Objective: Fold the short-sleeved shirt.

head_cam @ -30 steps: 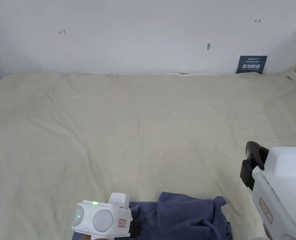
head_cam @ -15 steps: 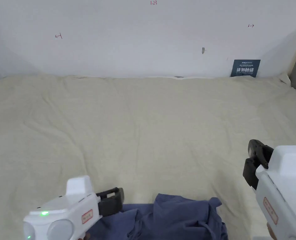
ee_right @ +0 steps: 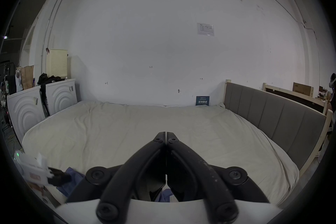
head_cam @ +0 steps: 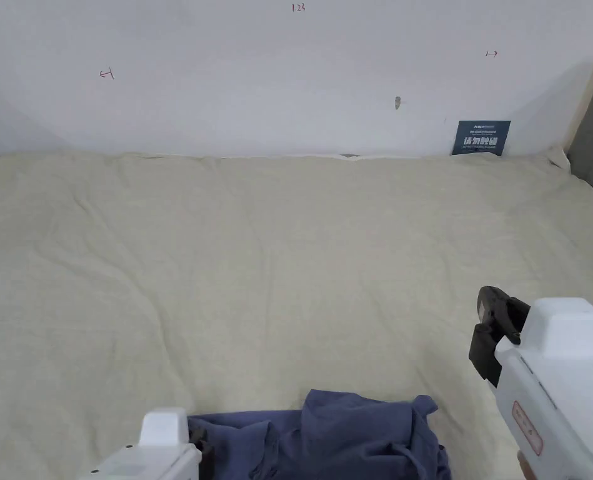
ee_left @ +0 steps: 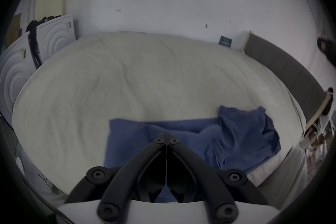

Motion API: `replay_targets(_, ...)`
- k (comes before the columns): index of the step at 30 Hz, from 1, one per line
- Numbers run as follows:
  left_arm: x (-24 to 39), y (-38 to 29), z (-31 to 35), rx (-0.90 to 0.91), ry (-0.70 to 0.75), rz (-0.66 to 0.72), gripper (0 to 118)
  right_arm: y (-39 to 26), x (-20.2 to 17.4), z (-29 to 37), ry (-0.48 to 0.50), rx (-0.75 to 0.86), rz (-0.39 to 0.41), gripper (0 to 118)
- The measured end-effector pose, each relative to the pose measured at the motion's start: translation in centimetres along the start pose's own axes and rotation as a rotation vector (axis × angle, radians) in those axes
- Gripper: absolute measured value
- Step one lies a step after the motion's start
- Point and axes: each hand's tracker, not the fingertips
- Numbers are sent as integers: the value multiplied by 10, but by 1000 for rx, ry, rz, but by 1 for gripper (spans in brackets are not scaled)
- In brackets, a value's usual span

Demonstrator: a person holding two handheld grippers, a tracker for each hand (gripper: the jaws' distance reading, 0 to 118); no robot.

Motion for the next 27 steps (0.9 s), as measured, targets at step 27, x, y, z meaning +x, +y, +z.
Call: replay_targets(27,30,21,16,107,-160,64,1,-1,15,15,-60,-12,-16,2)
